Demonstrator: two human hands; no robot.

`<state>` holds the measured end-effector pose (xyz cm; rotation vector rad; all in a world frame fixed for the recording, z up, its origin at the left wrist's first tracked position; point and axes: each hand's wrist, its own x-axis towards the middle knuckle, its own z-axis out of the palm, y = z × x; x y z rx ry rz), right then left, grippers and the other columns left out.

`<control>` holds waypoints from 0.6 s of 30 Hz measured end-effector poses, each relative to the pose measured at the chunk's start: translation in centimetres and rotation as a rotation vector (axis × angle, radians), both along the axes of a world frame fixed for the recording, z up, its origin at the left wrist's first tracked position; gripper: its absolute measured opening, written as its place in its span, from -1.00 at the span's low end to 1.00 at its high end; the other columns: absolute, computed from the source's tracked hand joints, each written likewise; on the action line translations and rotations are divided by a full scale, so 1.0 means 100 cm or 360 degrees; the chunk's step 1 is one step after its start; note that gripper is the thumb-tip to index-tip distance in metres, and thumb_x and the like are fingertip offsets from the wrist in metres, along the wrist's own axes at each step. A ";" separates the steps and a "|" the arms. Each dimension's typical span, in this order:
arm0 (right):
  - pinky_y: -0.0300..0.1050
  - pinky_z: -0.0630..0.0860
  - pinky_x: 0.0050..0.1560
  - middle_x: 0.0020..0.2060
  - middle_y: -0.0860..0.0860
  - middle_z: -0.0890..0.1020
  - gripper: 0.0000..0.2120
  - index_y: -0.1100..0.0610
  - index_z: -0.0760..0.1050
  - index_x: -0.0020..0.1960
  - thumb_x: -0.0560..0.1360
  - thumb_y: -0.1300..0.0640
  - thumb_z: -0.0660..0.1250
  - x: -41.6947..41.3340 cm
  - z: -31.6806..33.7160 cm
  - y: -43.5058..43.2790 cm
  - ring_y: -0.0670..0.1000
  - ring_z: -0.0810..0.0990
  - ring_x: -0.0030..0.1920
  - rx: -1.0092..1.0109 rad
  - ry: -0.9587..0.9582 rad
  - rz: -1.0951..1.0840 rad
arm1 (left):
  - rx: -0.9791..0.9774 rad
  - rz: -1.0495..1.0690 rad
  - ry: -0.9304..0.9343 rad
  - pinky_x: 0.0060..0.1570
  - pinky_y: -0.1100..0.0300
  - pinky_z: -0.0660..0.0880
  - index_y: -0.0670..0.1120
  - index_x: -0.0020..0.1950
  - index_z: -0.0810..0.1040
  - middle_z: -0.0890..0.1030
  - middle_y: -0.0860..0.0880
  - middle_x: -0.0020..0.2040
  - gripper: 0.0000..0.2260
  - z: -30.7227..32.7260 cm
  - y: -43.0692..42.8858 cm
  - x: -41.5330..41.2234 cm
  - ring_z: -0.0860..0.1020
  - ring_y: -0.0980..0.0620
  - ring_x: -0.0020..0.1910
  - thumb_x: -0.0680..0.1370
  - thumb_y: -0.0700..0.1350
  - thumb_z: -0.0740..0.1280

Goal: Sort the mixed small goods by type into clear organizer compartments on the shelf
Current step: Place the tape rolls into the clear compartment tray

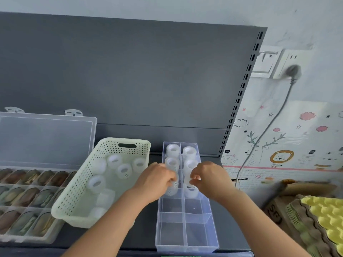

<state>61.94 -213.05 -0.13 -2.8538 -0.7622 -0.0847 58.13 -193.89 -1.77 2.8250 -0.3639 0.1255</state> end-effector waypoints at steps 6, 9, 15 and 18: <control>-0.17 0.46 -0.16 -0.05 -0.04 0.61 -0.77 0.00 0.63 -0.02 0.55 -0.06 0.24 0.003 -0.013 0.005 0.00 0.52 0.02 -0.0142 0.0071 -0.0019 | -0.0053 -0.0050 0.0062 -0.03 0.19 0.44 0.05 0.11 0.65 0.55 0.01 -0.01 -0.82 -0.004 0.002 0.003 0.51 0.00 -0.01 0.57 -0.09 0.31; -0.18 0.42 -0.18 -0.05 -0.02 0.61 -0.72 0.03 0.63 -0.02 0.57 -0.06 0.19 0.005 -0.016 0.004 0.01 0.51 0.03 -0.0149 0.0115 0.0000 | -0.0007 -0.0070 0.0103 -0.03 0.10 0.49 0.00 0.06 0.67 0.53 -0.02 -0.04 -0.80 -0.006 0.002 0.004 0.52 -0.02 -0.03 0.58 -0.16 0.26; -0.09 0.54 -0.06 -0.04 0.00 0.62 -0.76 0.03 0.63 0.00 0.56 0.02 0.19 -0.001 -0.006 0.015 0.03 0.55 -0.01 -0.0042 0.0070 -0.0003 | 0.0016 -0.0086 -0.0018 0.01 0.11 0.44 -0.05 0.03 0.66 0.62 0.05 -0.08 -0.78 0.003 0.010 -0.006 0.42 0.06 0.04 0.60 -0.14 0.21; -0.11 0.53 -0.08 -0.06 -0.03 0.63 -0.77 0.01 0.63 -0.01 0.55 0.01 0.20 -0.012 0.003 0.034 0.00 0.54 -0.04 0.0126 -0.0034 0.0137 | 0.0018 0.0043 -0.0161 -0.04 0.14 0.42 -0.01 0.03 0.65 0.62 0.09 -0.07 -0.80 0.019 0.029 -0.021 0.44 0.08 0.03 0.60 -0.07 0.23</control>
